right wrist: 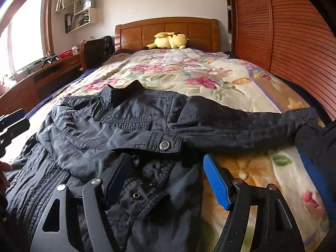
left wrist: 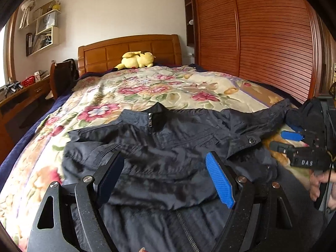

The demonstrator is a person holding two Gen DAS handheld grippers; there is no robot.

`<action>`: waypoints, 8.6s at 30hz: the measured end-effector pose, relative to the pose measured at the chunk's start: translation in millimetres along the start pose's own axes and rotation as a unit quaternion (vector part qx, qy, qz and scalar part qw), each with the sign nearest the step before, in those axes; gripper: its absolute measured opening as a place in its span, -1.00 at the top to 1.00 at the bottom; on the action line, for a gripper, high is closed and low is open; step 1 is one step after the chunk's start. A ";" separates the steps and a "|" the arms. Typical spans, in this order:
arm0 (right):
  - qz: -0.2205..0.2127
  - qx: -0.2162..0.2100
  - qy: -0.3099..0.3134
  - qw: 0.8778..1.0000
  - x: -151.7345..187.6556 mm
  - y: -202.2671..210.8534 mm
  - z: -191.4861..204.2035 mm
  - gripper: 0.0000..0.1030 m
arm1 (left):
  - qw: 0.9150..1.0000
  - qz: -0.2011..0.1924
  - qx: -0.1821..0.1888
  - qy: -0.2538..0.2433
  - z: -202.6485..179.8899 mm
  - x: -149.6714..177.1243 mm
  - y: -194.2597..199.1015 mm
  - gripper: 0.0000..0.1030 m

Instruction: Fold large clothes

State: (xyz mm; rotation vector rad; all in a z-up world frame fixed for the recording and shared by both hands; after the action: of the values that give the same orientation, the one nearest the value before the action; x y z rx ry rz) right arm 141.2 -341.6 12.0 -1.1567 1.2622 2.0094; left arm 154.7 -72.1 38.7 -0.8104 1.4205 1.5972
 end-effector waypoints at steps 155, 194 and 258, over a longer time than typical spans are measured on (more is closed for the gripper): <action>0.071 0.055 0.047 0.995 -78.5 -128.4 18.4 0.51 | 1.000 0.006 -0.006 0.024 110.1 48.0 30.7 -0.57; 0.008 -0.139 0.173 0.975 -88.6 -60.0 170.9 -0.19 | 0.991 0.005 -0.061 0.118 207.6 52.7 25.8 -0.57; 0.093 -0.041 0.029 0.994 17.8 -122.9 60.4 -0.19 | 0.998 0.047 -0.048 -0.010 47.4 32.9 -33.5 0.18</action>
State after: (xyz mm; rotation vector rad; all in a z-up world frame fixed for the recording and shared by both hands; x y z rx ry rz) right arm 201.4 -233.0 -48.6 -1.1808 1.3727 2.1962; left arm 172.6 -19.5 1.9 -0.7914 1.3950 1.7514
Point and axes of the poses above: each gripper's, at about its wrist camera, not at the fingertips, and y roughly against the way its jaws point, z to its left, x to its underside, the point moved 1 cm from there along -y, roughly the way its jaws point, and after that the axes turned 15 degrees about -x, right-handed, at the moved point
